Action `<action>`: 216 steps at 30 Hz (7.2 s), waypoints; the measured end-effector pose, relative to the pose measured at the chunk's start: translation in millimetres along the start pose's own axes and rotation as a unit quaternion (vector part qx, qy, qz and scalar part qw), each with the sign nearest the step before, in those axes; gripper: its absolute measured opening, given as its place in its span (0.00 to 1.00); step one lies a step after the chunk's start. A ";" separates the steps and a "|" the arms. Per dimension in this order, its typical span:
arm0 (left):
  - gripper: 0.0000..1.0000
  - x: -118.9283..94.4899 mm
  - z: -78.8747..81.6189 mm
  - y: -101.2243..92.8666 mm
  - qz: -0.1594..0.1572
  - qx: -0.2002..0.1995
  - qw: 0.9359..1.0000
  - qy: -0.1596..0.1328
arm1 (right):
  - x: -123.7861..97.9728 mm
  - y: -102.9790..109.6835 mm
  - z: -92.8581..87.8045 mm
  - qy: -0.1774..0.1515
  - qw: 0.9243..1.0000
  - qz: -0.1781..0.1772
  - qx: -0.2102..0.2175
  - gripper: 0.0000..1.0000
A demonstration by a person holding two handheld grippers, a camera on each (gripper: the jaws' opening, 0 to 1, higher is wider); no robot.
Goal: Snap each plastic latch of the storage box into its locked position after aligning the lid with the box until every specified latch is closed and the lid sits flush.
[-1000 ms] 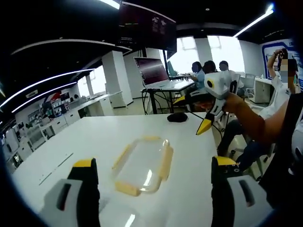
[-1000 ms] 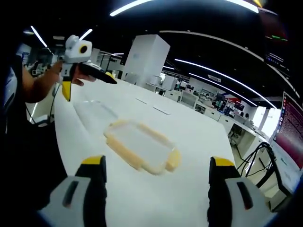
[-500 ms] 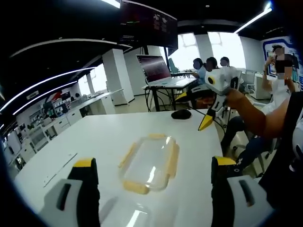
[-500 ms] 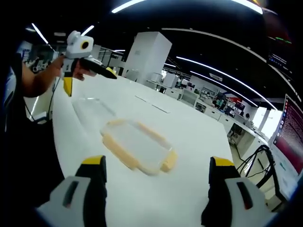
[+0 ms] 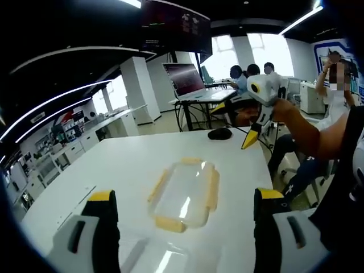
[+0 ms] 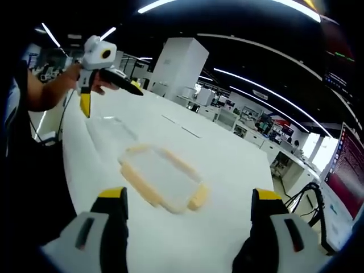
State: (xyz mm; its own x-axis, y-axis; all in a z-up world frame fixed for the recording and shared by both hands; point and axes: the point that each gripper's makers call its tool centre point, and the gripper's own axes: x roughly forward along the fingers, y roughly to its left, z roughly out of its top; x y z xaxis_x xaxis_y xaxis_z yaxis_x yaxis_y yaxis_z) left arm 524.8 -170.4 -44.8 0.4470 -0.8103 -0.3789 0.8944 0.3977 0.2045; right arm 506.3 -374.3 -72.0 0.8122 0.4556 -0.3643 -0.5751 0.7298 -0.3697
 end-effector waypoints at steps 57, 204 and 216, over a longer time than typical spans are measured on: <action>1.00 4.7 1.0 28.1 0.010 0.024 0.999 0.035 | 8.1 -40.7 0.0 0.043 0.999 0.004 -0.031 0.88; 1.00 18.1 -36.9 42.6 -0.035 0.049 0.983 0.175 | 47.1 -73.9 0.0 0.144 0.945 0.190 -0.224 0.94; 1.00 19.7 -47.7 39.8 -0.048 0.050 0.980 0.189 | 51.2 -67.6 -3.2 0.146 0.943 0.202 -0.220 0.94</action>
State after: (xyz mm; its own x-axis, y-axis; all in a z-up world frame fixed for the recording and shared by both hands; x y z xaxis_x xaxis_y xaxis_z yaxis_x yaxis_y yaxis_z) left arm 569.9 -150.0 -87.2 0.3518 -0.6167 -0.7043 0.9349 0.2689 0.2315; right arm 586.4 -401.9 -68.4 0.4944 0.4436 -0.7475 -0.8684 0.2156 -0.4465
